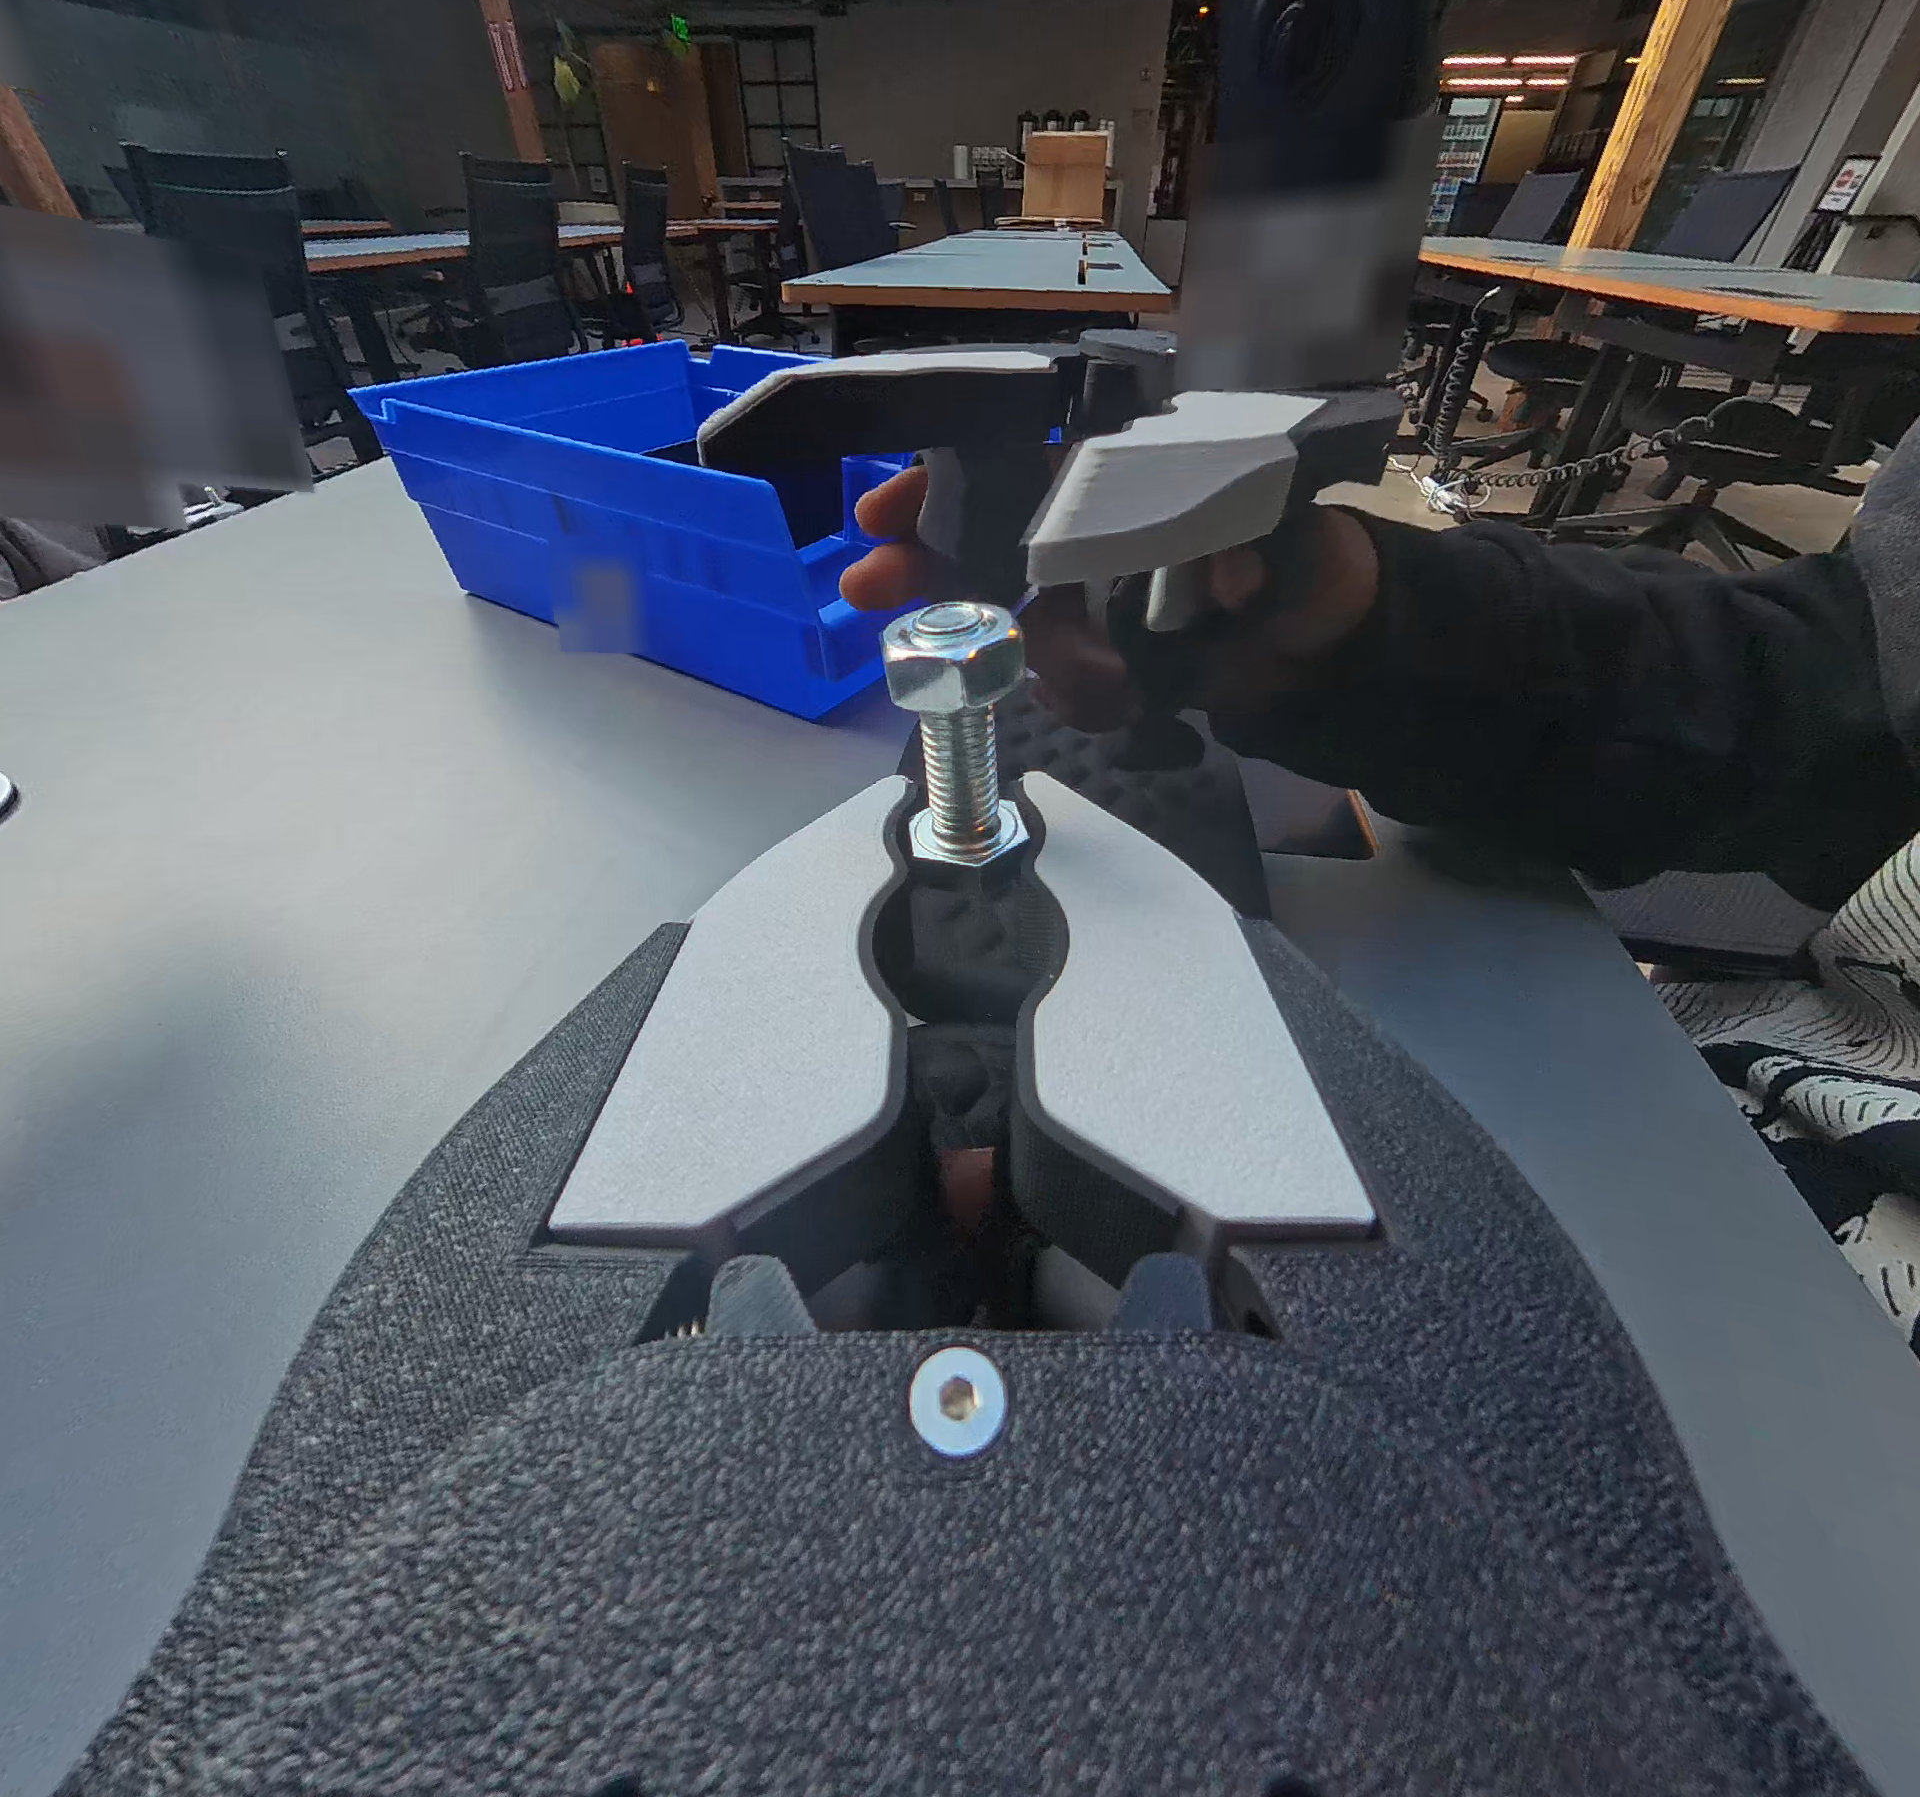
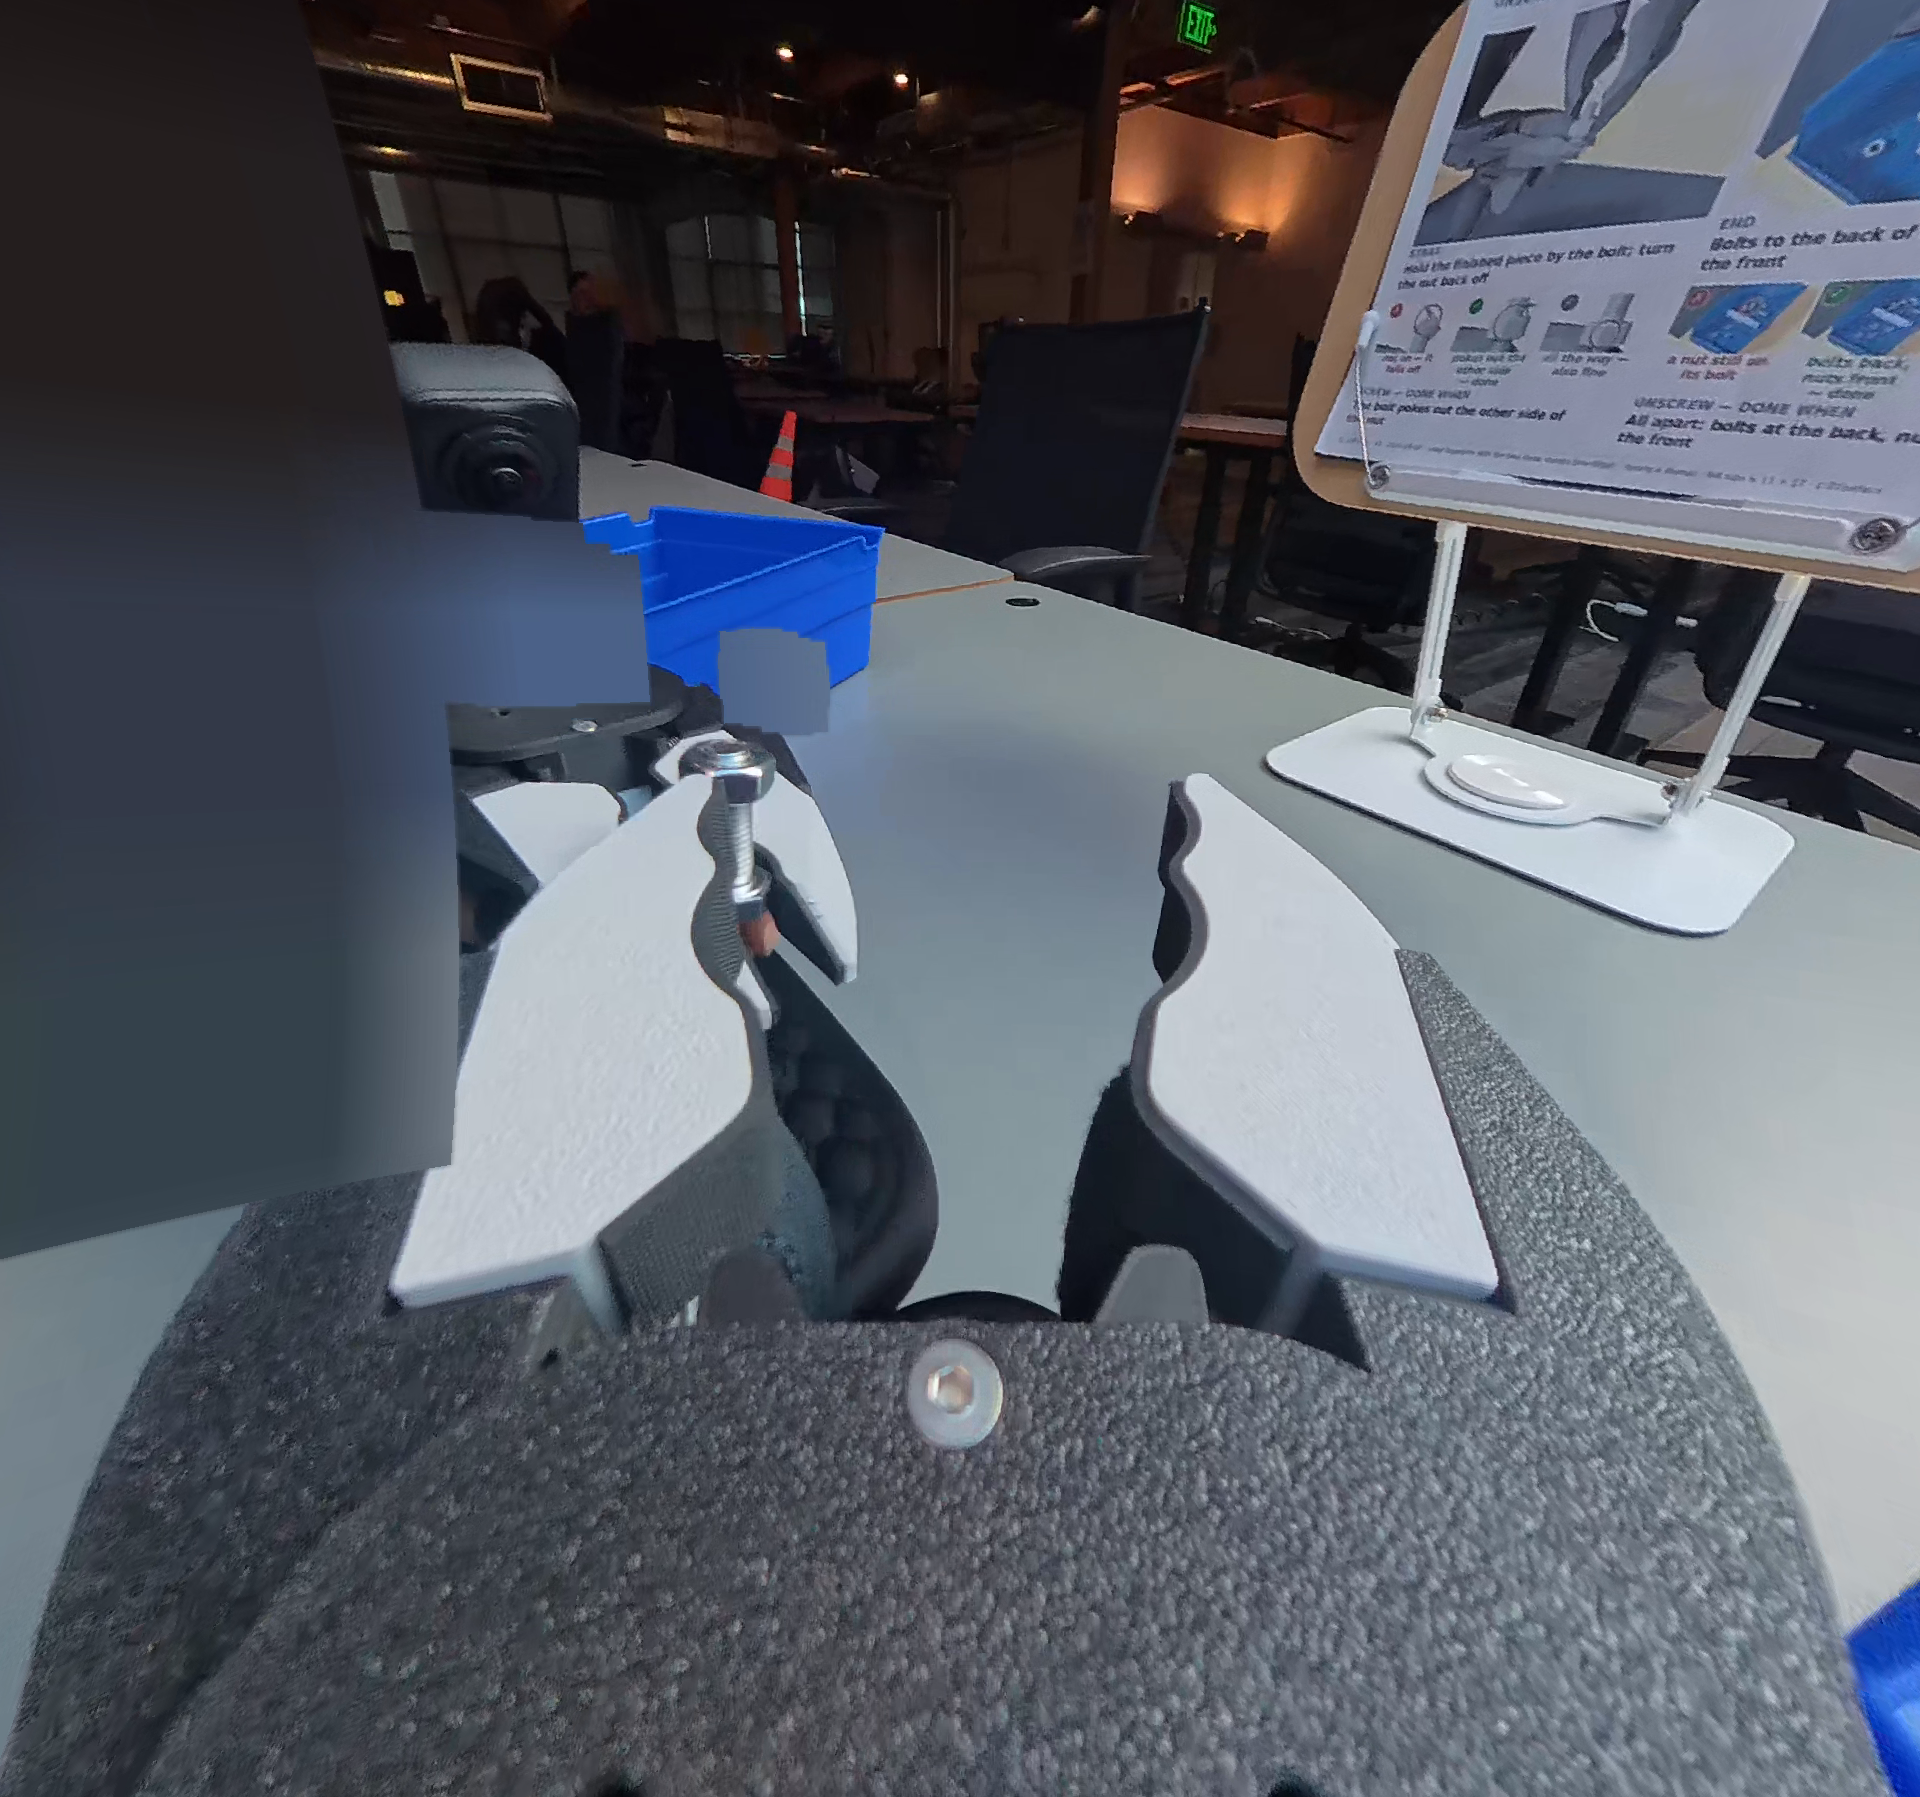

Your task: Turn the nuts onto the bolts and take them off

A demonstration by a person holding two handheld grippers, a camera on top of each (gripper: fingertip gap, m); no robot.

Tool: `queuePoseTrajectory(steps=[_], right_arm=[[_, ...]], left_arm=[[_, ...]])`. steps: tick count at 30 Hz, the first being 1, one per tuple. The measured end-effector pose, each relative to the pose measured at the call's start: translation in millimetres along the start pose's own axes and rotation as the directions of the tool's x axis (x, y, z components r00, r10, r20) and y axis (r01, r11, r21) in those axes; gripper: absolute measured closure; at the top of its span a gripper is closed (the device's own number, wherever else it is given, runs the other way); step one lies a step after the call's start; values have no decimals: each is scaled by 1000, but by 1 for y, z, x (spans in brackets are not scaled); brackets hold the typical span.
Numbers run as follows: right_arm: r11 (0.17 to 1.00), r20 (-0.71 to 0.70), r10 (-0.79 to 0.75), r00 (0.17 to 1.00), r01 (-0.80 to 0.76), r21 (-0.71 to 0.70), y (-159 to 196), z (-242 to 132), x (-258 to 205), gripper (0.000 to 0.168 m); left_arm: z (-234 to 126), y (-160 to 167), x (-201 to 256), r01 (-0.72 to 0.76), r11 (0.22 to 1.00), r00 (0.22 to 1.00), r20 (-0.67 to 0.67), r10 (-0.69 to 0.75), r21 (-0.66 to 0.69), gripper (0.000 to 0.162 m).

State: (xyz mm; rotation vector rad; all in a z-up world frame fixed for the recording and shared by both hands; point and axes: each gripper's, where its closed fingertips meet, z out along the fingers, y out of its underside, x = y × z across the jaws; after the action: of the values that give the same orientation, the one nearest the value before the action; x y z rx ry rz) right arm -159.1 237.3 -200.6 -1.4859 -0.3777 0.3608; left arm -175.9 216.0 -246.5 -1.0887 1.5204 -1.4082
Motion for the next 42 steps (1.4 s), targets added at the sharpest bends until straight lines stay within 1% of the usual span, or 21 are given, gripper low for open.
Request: queuePoseTrajectory(steps=[5,8,11,14,23,25,29,32,36,42], right_arm=[[999,70,-27,997,28,-17,1,27,-22,85],[998,75,-50,996,53,-34,4,42,-29,85],[998,64,-48,997,51,-47,5,50,-28,87],[998,50,-44,998,47,-52,7,45,-23,88],[998,23,-40,999,41,-40,5,14,-9,86],[998,-7,-42,999,42,-45,6,8,-1,91],[998,-33,-36,999,35,-45,7,0,8,93],[999,-9,-34,999,34,-22,2,1,3,91],[999,50,-40,998,40,2,-3,13,-12,85],[998,66,-58,996,60,-33,3,40,-23,85]], left_arm=[[0,0,0,-2,1000,1000,-1,2,-1,147],[0,0,0,-2,1000,1000,-1,2,-1,147],[0,0,1,-4,1000,1000,-3,4,-1,147],[0,0,1,-5,1000,1000,-4,5,-1,147],[0,0,0,1,1000,1000,-2,-1,-1,147],[0,0,0,3,1000,1000,-3,-3,3,147],[0,0,1,2,1000,1000,-3,-2,1,147],[0,0,0,4,1000,1000,-3,-4,3,147],[0,0,1,3,1000,1000,-3,-3,2,147],[0,0,1,0,1000,1000,-3,0,1,147]])
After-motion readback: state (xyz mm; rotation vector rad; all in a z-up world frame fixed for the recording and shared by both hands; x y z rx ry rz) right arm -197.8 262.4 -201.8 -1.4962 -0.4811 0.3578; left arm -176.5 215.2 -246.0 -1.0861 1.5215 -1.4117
